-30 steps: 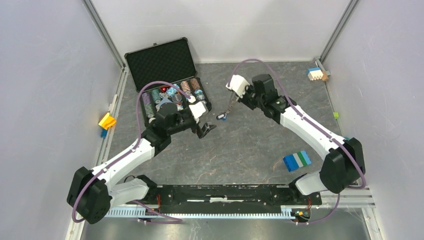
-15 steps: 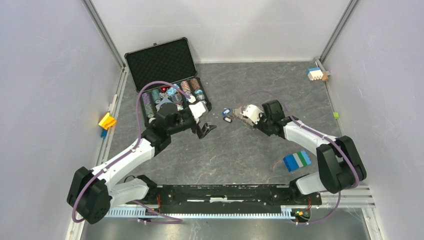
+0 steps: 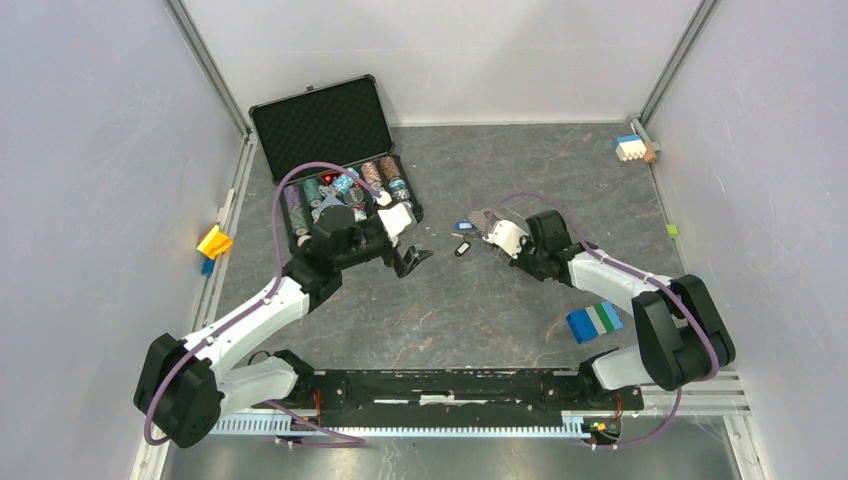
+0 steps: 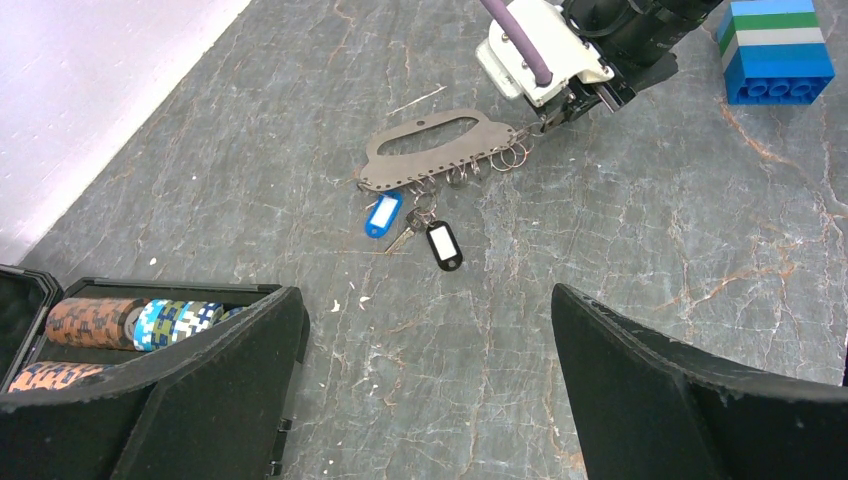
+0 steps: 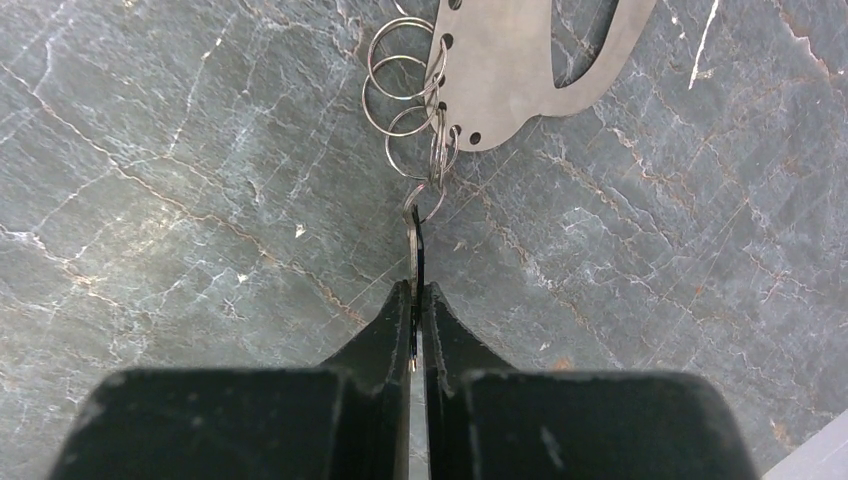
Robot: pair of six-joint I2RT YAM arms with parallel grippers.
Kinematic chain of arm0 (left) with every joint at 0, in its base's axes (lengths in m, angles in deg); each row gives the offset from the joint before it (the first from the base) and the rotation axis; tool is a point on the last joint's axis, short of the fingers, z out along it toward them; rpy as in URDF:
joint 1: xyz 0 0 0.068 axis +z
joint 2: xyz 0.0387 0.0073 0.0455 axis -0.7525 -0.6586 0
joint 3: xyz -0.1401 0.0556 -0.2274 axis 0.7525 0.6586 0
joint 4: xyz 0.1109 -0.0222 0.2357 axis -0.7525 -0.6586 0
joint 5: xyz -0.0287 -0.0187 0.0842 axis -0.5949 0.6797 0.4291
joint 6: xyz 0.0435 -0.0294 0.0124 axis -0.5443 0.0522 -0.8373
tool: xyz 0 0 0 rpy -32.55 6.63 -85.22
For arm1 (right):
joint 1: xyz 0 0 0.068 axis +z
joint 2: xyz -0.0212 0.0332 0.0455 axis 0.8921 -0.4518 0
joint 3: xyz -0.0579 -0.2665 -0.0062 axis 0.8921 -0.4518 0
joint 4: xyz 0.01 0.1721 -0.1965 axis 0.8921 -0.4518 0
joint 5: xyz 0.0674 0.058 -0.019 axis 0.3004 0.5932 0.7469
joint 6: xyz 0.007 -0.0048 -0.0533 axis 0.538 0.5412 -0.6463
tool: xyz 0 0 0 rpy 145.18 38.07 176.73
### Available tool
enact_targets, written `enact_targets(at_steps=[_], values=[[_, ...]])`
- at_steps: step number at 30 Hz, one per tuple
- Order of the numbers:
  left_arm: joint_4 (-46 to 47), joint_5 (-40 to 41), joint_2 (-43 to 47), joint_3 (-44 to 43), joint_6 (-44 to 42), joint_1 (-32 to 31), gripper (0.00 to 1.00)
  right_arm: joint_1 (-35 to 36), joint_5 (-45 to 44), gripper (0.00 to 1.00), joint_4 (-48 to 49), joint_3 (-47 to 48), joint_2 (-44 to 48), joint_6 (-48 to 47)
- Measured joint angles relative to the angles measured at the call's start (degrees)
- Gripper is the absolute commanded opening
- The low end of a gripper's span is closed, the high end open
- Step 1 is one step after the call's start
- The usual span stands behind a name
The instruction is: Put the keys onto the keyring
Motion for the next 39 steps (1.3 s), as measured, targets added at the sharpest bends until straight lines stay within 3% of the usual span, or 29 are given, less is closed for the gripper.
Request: enact_targets(at_steps=[13,21,30,36,39], values=[[-0.02,0.00,-0.02,0.00,0.00,0.00,1.00,0.00,1.97,0.23,-1.90,-0.46,0.04,-0.37],[-0.02,0.02,-0.07,0.00,0.00,0.00,1.00,-0.11,3.13,0.42,-2.45,-0.46,0.52,-0.50],[-0.09,0.17,-0.07,0.00,-0.02,0.00,1.00,-0.11,5.05,0.50,-6.73,-0.83,2.93,-0.85],[-0.55,2.71,0.04,0.00,-0.04,0.00,1.00,-0.11,5.29,0.67,-10.49,-0.79,8.35,-0.74],[-0.61,6.67,0.42,0.00,-0.04,0.00,1.00,-0.15,5.27,0.88,-10.25,-0.15,11.56,-0.11]])
